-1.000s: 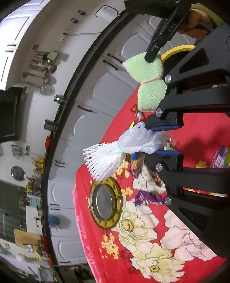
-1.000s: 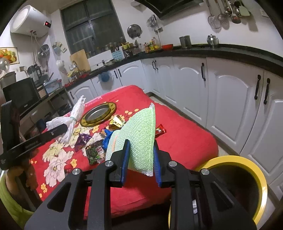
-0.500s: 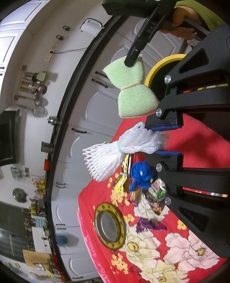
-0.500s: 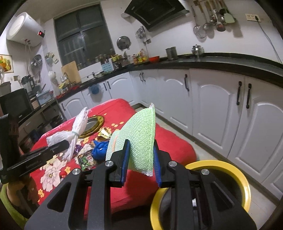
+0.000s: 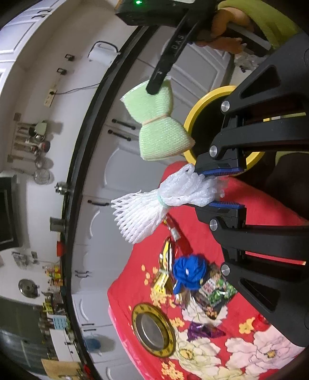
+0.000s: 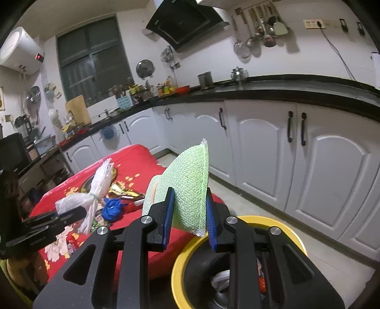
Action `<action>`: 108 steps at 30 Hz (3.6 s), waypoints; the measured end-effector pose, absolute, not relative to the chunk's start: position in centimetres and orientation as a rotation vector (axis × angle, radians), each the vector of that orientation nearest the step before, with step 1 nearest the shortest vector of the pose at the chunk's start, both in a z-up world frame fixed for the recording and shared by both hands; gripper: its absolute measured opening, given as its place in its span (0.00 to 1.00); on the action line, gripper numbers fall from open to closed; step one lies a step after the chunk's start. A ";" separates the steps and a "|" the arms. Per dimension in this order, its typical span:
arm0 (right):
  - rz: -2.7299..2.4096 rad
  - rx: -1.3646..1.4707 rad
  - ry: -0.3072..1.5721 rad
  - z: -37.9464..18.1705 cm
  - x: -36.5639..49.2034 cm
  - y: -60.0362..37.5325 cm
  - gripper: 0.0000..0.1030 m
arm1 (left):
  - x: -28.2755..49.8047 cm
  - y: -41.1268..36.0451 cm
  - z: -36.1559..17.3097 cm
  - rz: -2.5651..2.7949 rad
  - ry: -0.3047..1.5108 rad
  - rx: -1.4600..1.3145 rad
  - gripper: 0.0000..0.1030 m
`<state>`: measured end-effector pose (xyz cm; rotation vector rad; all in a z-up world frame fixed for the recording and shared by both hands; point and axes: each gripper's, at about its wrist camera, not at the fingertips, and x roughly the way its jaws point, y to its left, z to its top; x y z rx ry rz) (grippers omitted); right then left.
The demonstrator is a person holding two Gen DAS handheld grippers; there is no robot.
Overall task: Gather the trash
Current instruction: 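Carry the foam net and green sponge with both tools over the yellow bin, then open both tools to drop the net and sponge into the bin, then move both tools back over the blanket toward the candy tube and blue glove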
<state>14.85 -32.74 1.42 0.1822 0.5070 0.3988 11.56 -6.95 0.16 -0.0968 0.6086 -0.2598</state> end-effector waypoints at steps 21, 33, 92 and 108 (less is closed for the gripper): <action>0.237 0.171 0.546 -1.4 14.3 -39.0 0.23 | 12.1 -14.9 -3.0 -0.436 0.709 0.031 0.11; 0.186 0.159 0.607 -3.7 14.4 -41.3 0.23 | 12.1 -19.0 -6.1 -0.519 0.789 0.100 0.11; 0.376 0.171 0.523 0.0 12.9 -34.9 0.67 | 10.0 -8.0 0.2 -0.108 0.520 -0.052 0.89; 0.527 0.125 0.538 1.6 13.2 -28.2 0.71 | 7.4 -2.4 2.0 0.039 0.465 -0.099 0.89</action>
